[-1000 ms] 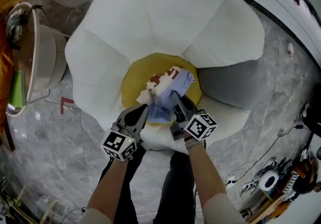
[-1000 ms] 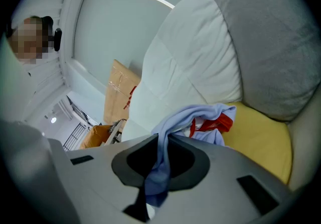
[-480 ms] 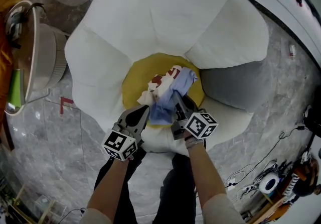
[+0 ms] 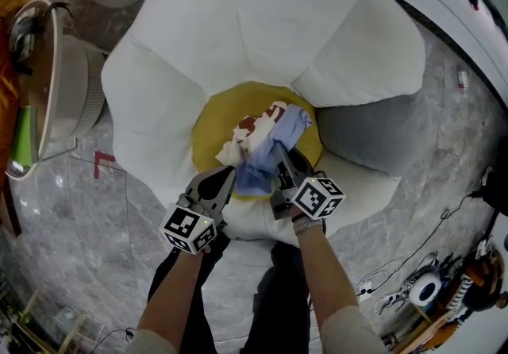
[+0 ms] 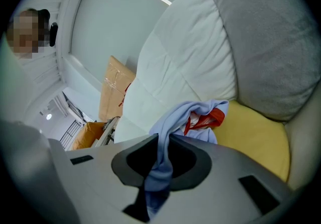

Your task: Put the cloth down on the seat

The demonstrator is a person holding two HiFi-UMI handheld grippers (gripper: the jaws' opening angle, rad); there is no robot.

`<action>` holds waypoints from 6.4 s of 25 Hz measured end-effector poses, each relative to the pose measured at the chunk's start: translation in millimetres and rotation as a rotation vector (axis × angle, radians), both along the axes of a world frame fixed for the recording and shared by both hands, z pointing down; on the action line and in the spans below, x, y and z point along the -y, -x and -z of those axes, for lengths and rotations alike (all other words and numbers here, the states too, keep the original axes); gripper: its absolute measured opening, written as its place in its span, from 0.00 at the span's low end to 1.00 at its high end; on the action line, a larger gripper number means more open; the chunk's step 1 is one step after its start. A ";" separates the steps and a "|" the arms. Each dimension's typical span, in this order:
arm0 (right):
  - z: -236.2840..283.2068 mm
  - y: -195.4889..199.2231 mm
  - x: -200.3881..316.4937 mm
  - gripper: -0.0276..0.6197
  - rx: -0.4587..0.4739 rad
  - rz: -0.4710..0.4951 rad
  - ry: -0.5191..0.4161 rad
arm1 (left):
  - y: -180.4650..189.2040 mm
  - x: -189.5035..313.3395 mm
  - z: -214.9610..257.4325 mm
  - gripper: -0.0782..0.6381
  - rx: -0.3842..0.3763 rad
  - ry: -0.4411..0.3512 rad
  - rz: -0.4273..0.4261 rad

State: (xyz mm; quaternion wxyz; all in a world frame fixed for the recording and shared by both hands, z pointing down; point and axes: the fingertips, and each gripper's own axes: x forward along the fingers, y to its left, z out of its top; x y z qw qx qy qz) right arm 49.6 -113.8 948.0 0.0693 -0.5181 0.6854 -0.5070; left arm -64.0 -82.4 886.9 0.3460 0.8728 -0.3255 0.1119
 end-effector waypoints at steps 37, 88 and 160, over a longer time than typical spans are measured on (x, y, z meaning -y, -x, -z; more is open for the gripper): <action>93.3 -23.5 -37.6 0.13 -0.139 0.105 -0.060 | -10.6 -1.8 83.8 0.13 0.026 -0.039 0.037; 456.5 20.5 -135.3 0.07 -0.169 0.448 -0.363 | -54.5 -95.8 395.6 0.13 -0.012 -0.187 -0.110; 659.6 66.1 -195.9 0.07 -0.269 0.623 -0.656 | -0.1 -151.5 589.3 0.13 -0.087 -0.386 -0.094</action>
